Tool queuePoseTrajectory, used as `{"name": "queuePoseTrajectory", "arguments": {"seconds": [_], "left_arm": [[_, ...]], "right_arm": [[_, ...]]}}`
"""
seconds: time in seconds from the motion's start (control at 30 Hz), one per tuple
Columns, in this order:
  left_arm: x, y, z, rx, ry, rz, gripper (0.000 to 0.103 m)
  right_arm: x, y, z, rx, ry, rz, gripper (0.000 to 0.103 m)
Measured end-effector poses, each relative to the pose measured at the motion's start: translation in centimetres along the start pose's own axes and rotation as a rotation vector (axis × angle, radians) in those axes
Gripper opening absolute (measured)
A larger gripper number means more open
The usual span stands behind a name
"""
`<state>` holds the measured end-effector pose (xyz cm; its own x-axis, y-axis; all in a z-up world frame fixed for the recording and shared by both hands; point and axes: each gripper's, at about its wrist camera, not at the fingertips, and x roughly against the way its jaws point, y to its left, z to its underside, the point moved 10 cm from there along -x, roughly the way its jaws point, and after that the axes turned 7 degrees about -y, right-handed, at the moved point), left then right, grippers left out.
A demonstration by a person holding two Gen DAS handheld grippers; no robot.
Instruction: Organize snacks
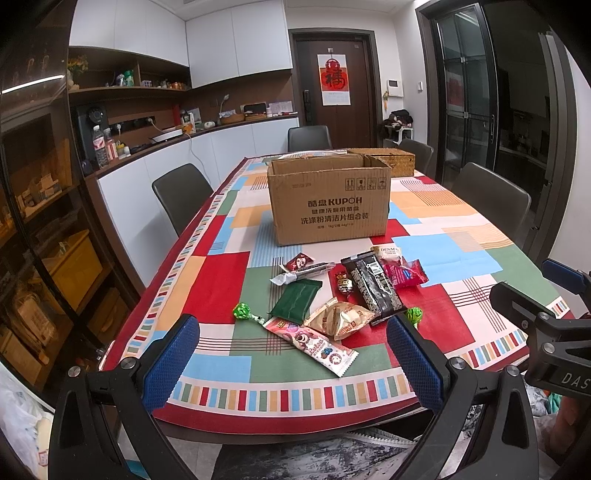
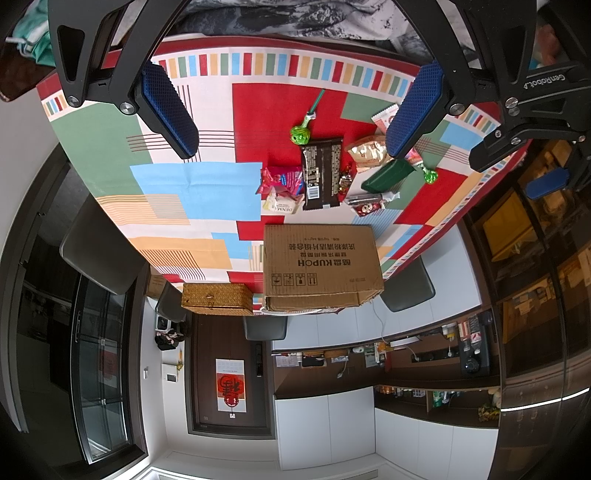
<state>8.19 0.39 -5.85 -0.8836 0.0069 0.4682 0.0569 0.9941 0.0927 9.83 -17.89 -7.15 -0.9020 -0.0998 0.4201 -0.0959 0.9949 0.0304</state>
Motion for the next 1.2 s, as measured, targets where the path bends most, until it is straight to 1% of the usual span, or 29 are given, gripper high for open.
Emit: {"name": "queuePoseTrajectory", "arguments": {"seconds": [0.43, 0.7, 1.0, 1.2], "left_arm": [[0.1, 0.1, -0.1, 0.000, -0.003, 0.000, 0.103], [0.0, 0.0, -0.8, -0.002, -0.008, 0.011, 0.103], [-1.7, -0.4, -0.2, -0.013, 0.039, 0.018, 0.103], [-3.7, -1.2, 0.4, -0.032, 0.084, 0.060, 0.103]], "right_arm": [[0.0, 0.0, -0.1, 0.000, -0.001, 0.000, 0.102], [-0.2, 0.0, -0.1, -0.001, 0.003, 0.000, 0.102], [-1.7, 0.1, 0.4, -0.002, 0.043, -0.006, 0.102], [-3.7, -0.2, 1.4, -0.016, 0.105, -0.008, 0.102]]}}
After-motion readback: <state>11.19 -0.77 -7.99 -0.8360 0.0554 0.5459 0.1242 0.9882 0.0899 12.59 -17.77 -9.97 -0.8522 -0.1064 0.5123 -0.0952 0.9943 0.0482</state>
